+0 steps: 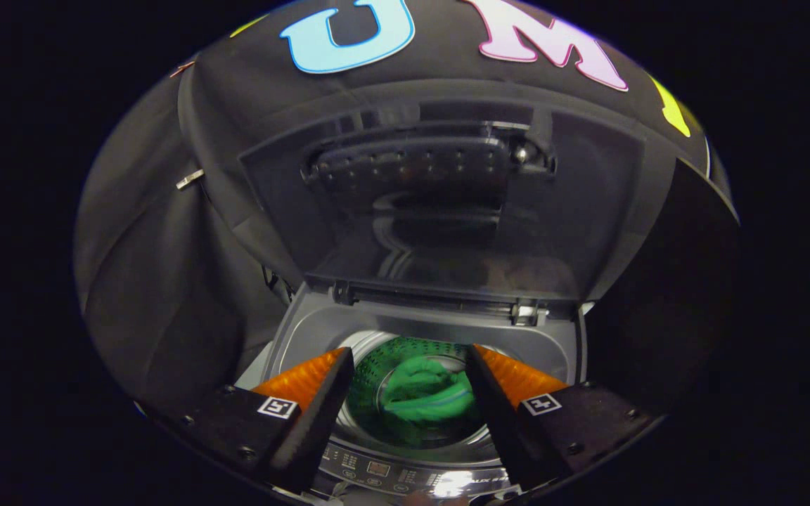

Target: Put the clothes into the washing machine and then close the washing machine lid.

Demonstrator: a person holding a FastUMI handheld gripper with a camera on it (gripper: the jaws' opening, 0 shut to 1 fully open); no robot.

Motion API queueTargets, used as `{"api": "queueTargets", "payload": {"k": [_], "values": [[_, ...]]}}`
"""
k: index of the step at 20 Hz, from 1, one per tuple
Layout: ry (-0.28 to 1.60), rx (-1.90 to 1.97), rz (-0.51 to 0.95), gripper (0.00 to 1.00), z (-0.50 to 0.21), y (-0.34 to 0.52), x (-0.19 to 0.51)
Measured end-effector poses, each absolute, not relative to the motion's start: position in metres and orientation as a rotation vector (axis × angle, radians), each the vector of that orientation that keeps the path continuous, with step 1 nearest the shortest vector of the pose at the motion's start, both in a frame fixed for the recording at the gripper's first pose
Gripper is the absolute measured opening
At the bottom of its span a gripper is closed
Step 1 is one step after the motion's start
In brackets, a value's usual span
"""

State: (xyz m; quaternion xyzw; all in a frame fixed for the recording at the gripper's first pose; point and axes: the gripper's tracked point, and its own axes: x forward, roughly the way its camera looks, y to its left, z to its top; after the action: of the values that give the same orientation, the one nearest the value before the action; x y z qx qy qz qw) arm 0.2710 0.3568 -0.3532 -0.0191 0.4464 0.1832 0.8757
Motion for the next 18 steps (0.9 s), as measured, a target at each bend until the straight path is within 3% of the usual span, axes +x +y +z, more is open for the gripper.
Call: {"api": "queueTargets", "payload": {"k": [6,10,18], "values": [[0.797,0.006,0.383,1.0,-0.286,0.362,0.28],[0.673,0.083,0.336,1.0,-0.231,0.359,0.331],[0.599,0.042,0.246,1.0,-0.218,0.373,0.426]]}}
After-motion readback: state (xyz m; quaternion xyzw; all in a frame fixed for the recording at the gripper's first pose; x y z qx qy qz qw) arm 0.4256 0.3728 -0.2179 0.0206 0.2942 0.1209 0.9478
